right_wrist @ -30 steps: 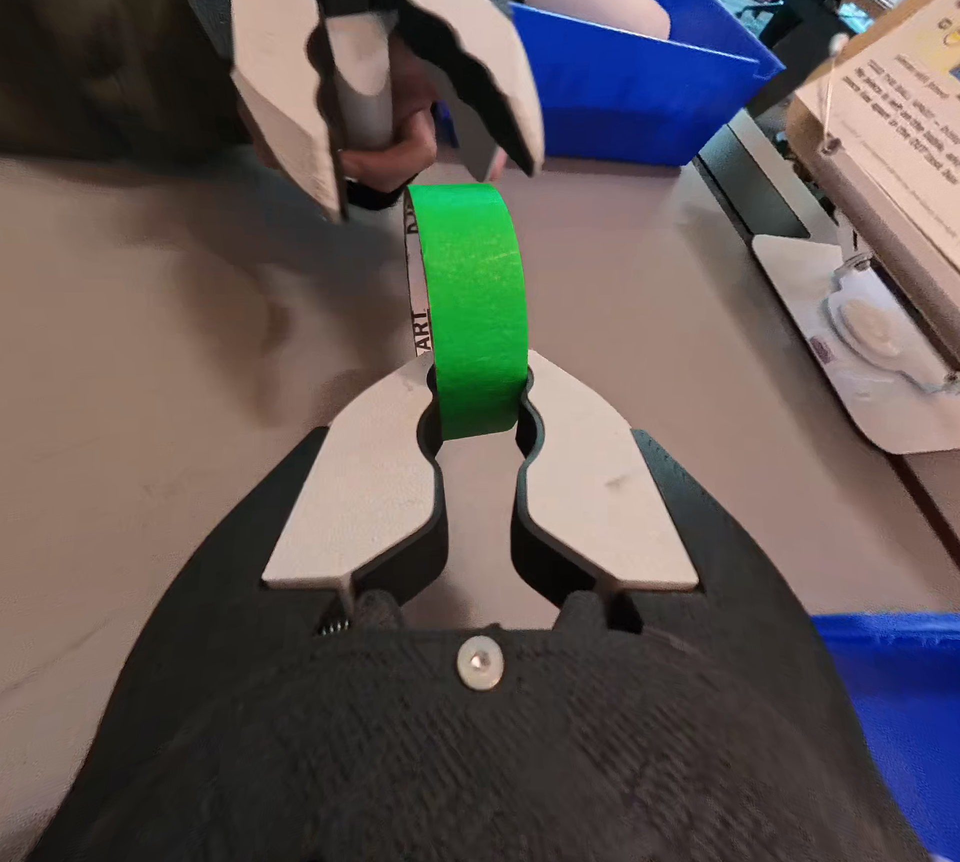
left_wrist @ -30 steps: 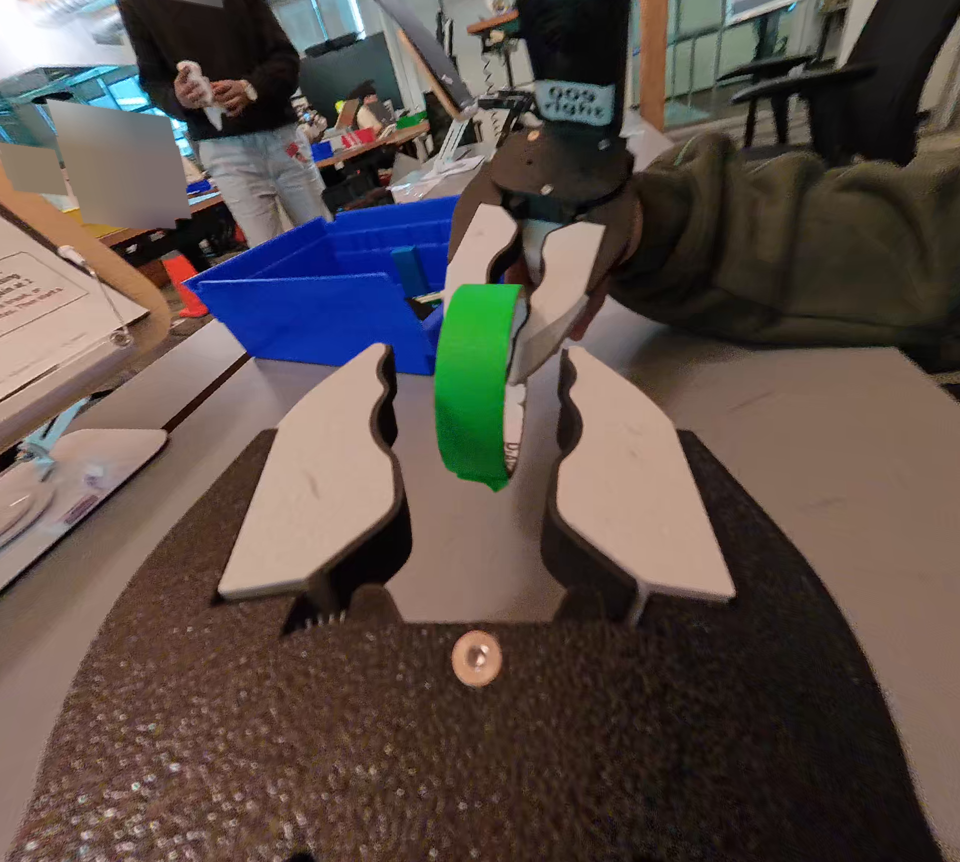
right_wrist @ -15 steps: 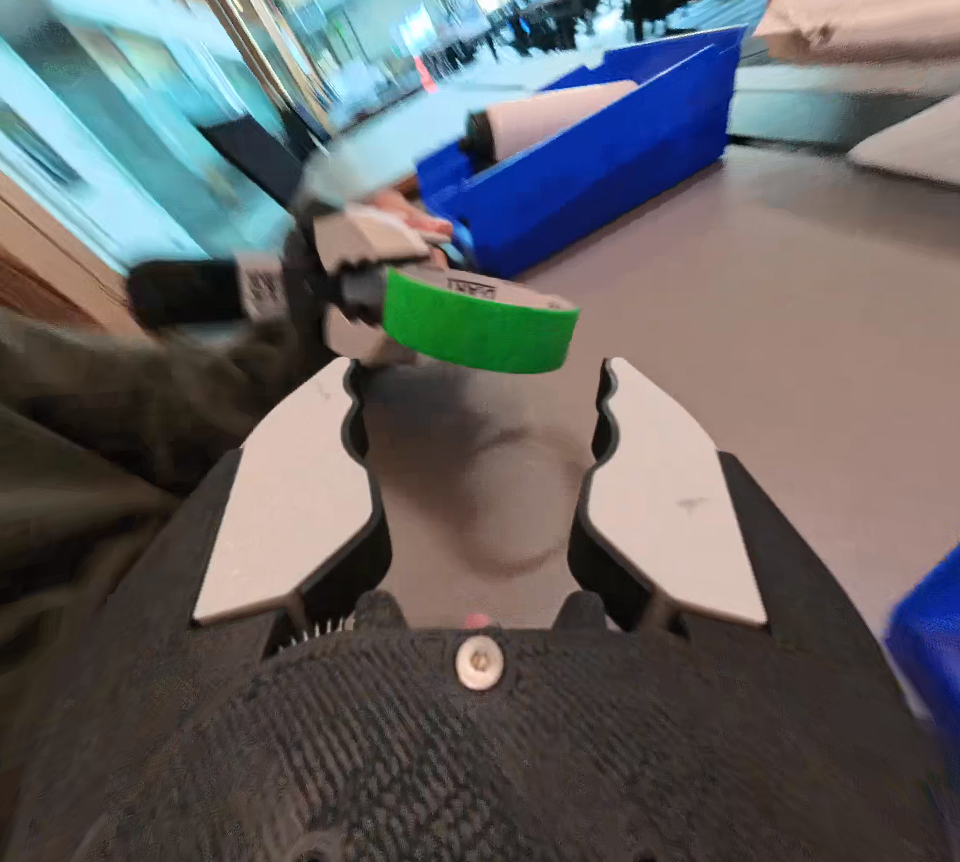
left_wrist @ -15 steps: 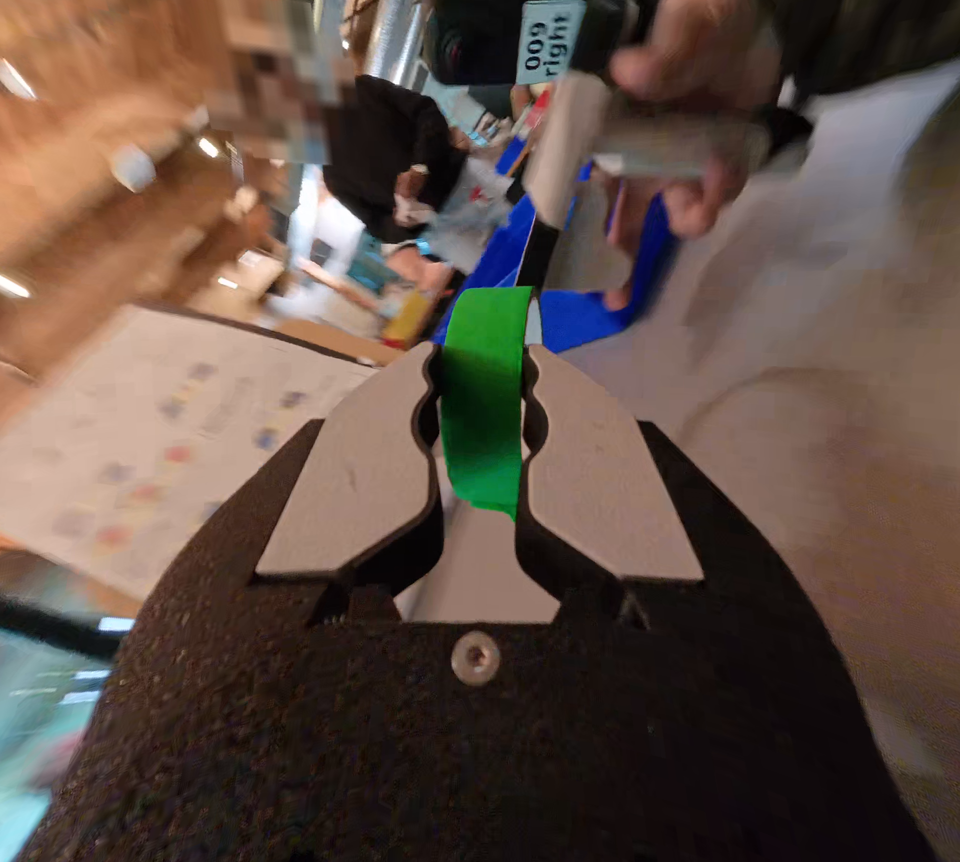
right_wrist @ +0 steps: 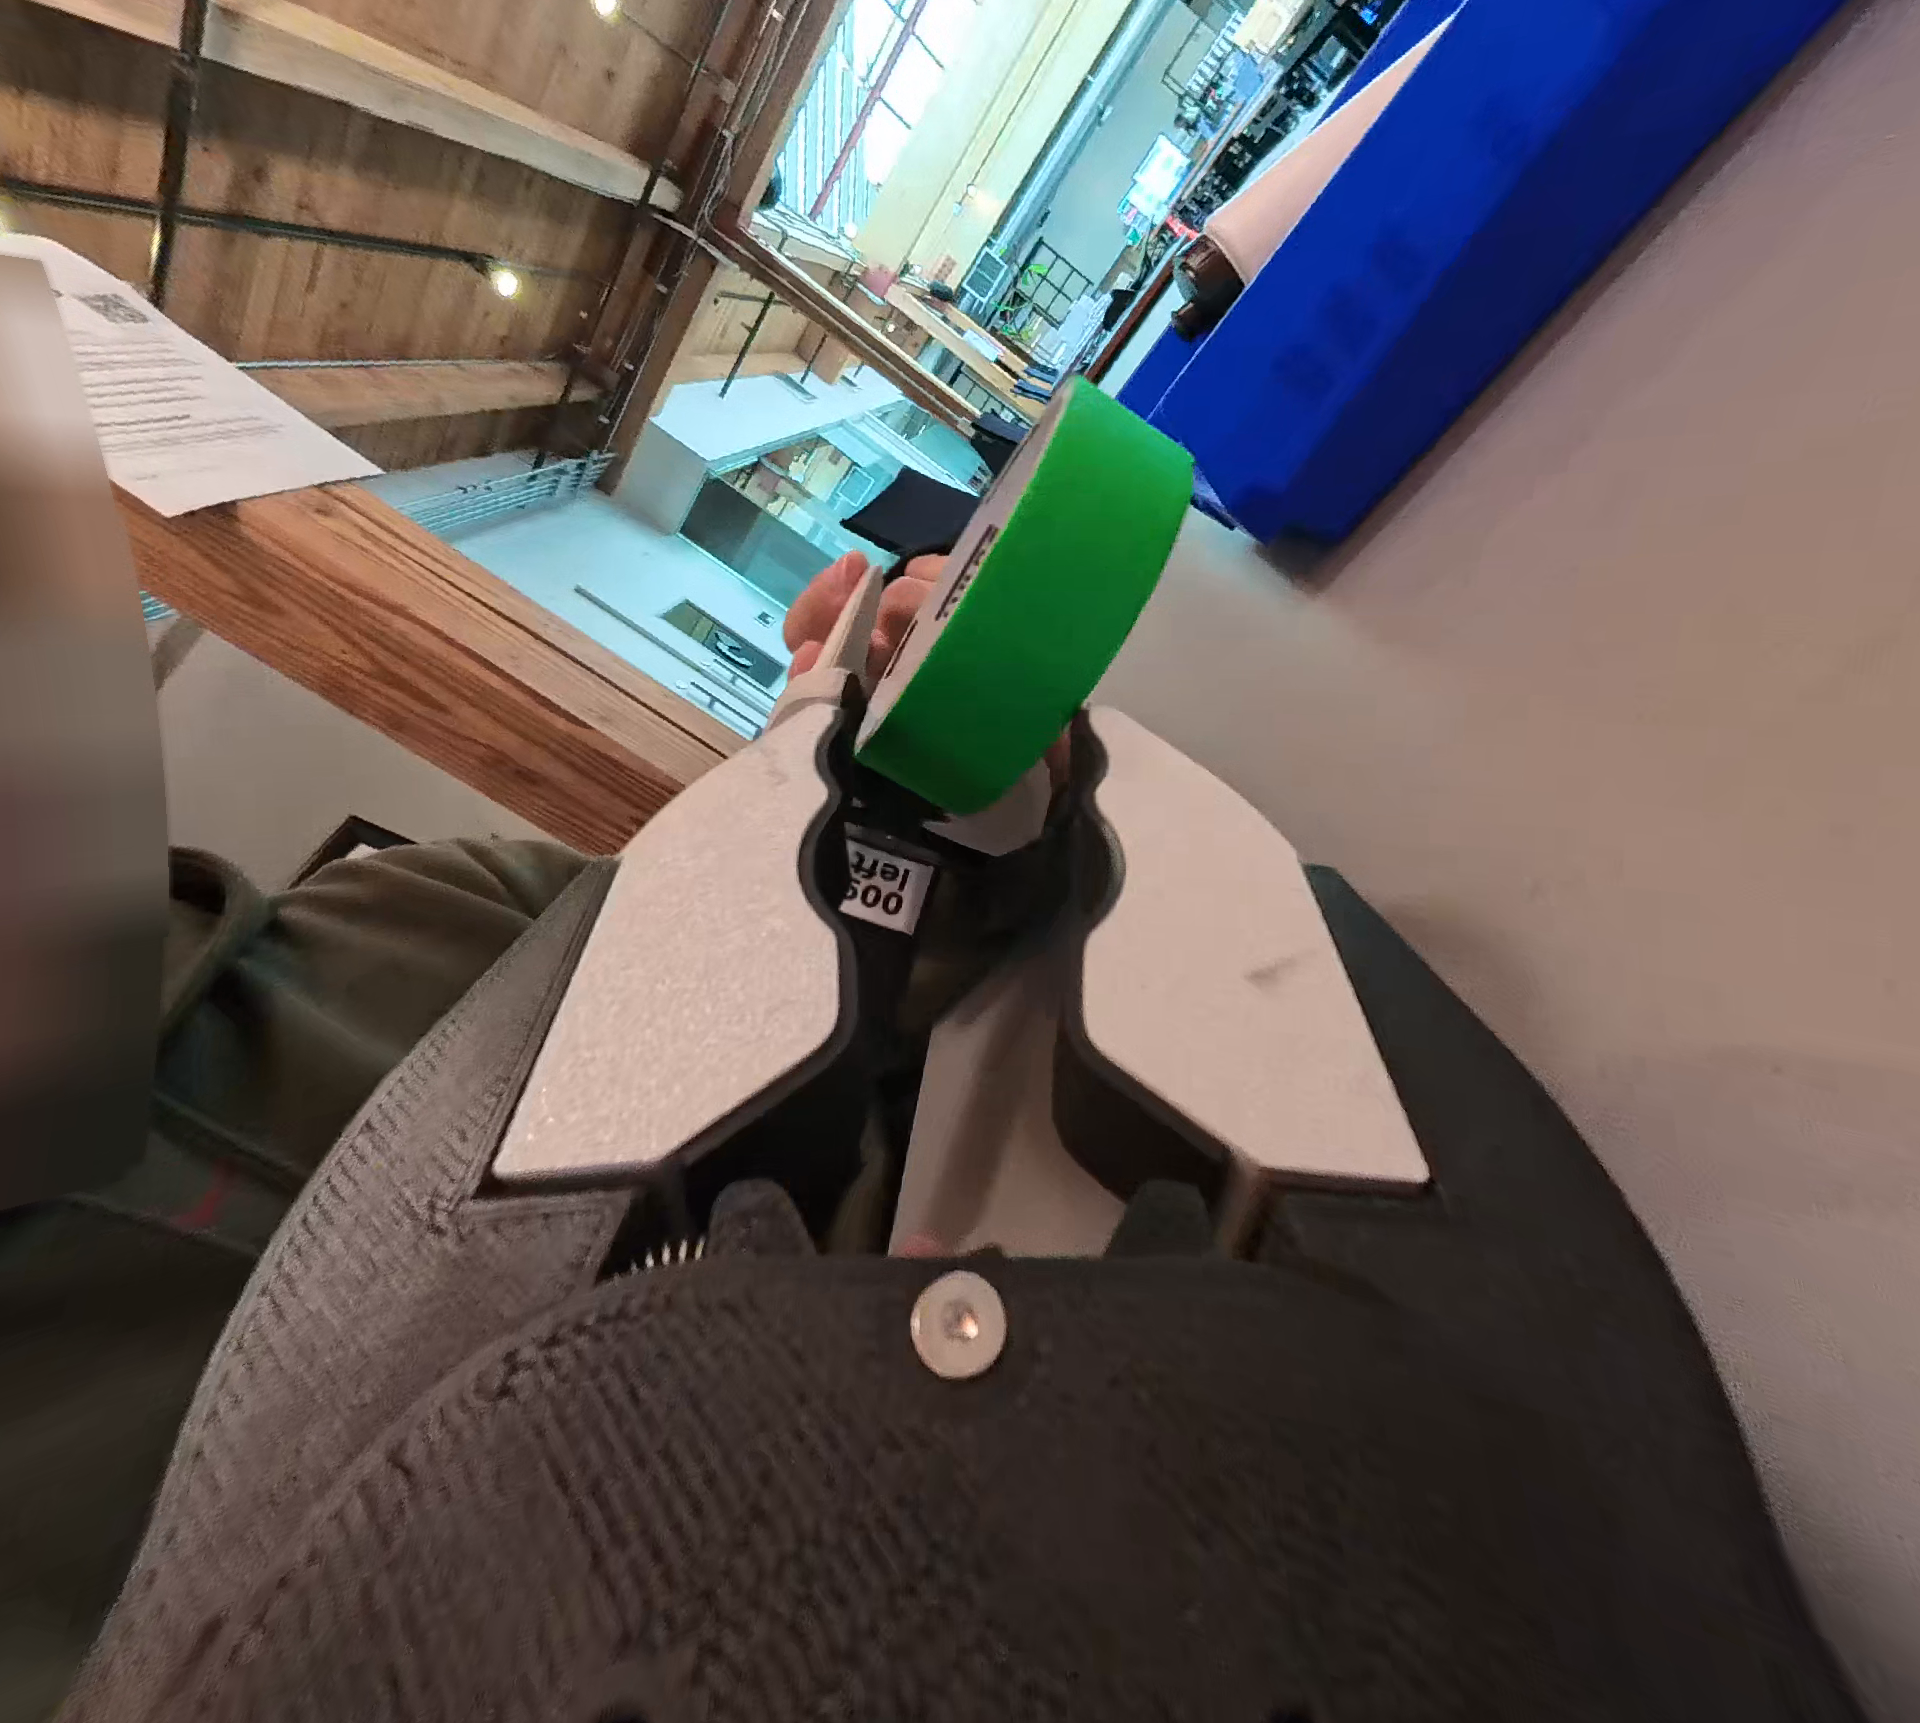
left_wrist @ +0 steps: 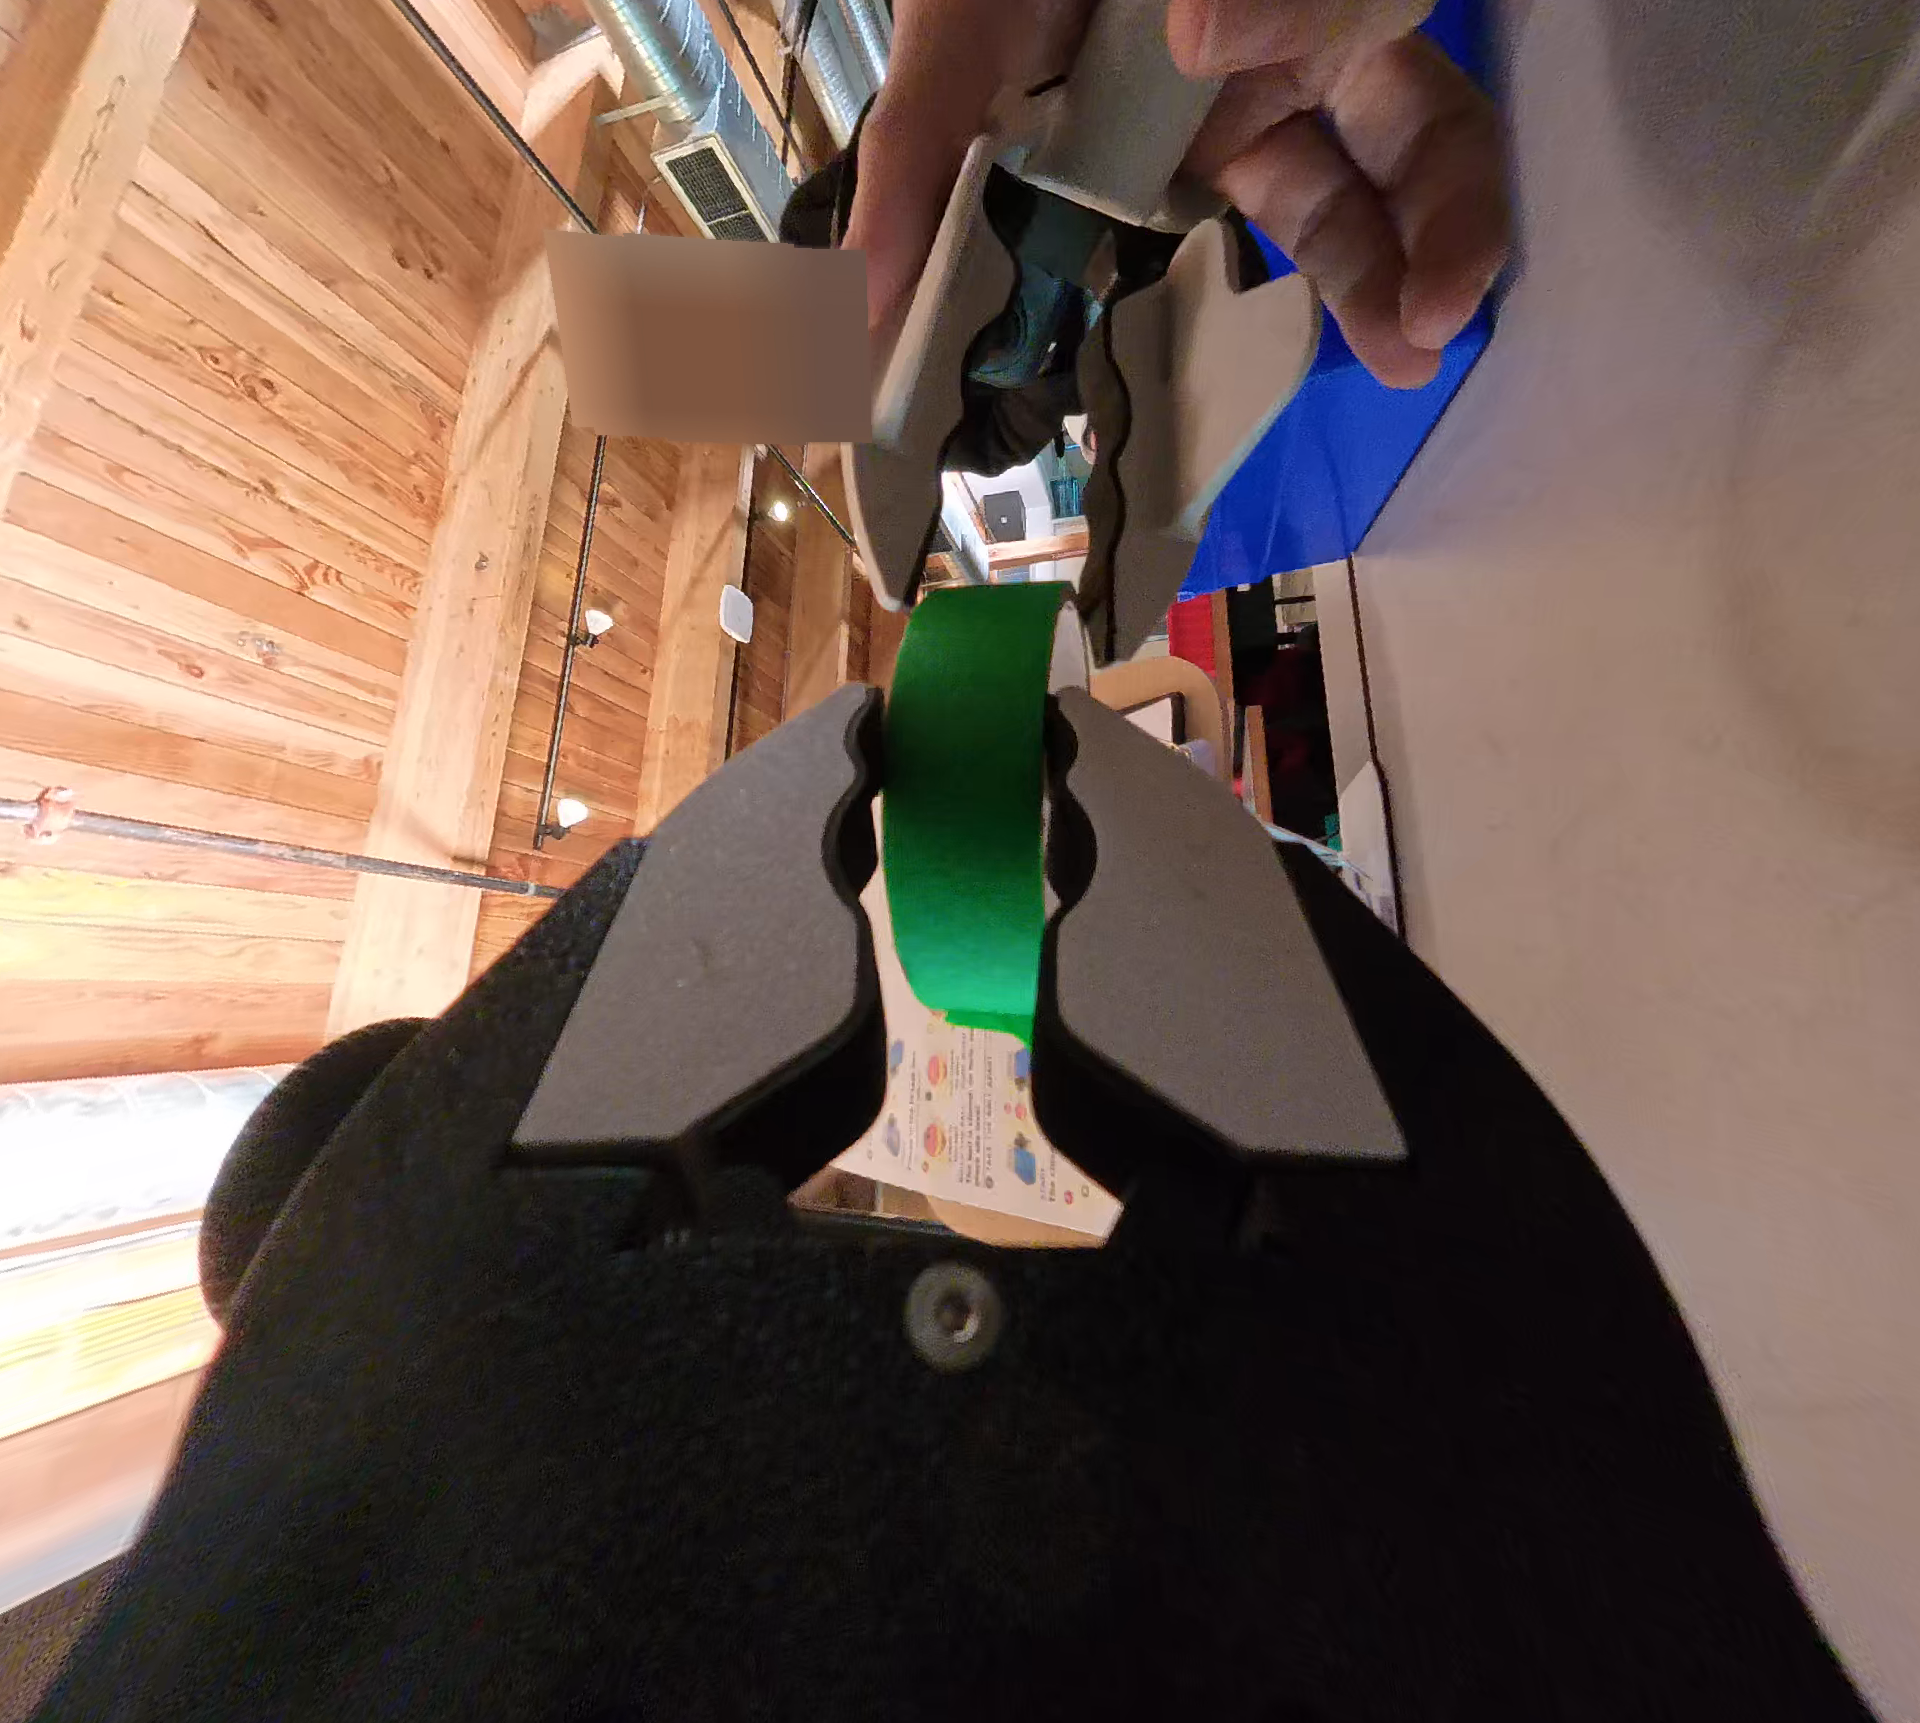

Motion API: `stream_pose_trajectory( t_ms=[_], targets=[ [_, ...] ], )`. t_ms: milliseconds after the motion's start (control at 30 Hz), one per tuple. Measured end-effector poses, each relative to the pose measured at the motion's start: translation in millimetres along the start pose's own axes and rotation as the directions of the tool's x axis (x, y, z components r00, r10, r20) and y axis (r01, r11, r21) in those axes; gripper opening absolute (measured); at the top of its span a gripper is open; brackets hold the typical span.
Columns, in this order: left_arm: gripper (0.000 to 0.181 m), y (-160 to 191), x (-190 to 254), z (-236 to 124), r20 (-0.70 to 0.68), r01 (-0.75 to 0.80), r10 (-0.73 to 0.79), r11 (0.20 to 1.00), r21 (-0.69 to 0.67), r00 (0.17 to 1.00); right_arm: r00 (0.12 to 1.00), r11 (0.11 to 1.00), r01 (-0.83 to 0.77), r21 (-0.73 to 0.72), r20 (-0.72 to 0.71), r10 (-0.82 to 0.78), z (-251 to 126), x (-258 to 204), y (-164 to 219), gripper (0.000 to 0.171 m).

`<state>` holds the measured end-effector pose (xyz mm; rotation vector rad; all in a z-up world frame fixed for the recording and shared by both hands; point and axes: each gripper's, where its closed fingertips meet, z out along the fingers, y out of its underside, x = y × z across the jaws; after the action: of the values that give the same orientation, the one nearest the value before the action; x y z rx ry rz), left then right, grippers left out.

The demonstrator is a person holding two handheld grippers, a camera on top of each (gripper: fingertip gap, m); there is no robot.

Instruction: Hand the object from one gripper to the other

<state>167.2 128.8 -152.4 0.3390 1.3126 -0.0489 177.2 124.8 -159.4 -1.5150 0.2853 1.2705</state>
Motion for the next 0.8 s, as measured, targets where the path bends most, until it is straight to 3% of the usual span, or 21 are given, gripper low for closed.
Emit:
stream_pose_trajectory(
  t_ms=[367,467,533,600,667,733,800],
  targets=[
    [0.028,-2,12,2,-0.05,-0.044,0.044,0.999,-0.008,0.998,0.997,1.0,0.031,-0.003,-0.068,-0.031,1,13,-1,0.036],
    [0.043,-2,17,3,-0.08,0.11,-0.11,0.994,-0.005,0.991,0.975,0.982,0.188,-0.006,-0.117,-0.187,-2,11,-9,0.034],
    [0.059,1,14,3,-0.074,0.295,-0.296,0.955,-0.019,0.952,0.926,0.944,0.328,-0.02,-0.19,-0.326,-8,11,-16,0.033],
    [0.066,7,8,3,-0.065,0.526,-0.525,0.85,-0.01,0.848,0.857,0.889,0.457,-0.028,-0.252,-0.449,-16,10,-26,0.031],
    [0.073,15,3,2,-0.081,0.745,-0.743,0.667,-0.002,0.665,0.809,0.844,0.535,-0.026,-0.271,-0.521,-22,5,-31,0.029],
    [0.077,21,-1,2,-0.134,0.923,-0.915,0.384,0.007,0.381,0.764,0.788,0.616,-0.023,-0.225,-0.604,-22,-7,-30,0.024],
    [0.076,25,0,1,-0.219,0.997,-0.973,0.078,-0.019,0.072,0.712,0.733,0.677,-0.071,-0.191,-0.676,-20,-13,-23,0.024]
  ],
)
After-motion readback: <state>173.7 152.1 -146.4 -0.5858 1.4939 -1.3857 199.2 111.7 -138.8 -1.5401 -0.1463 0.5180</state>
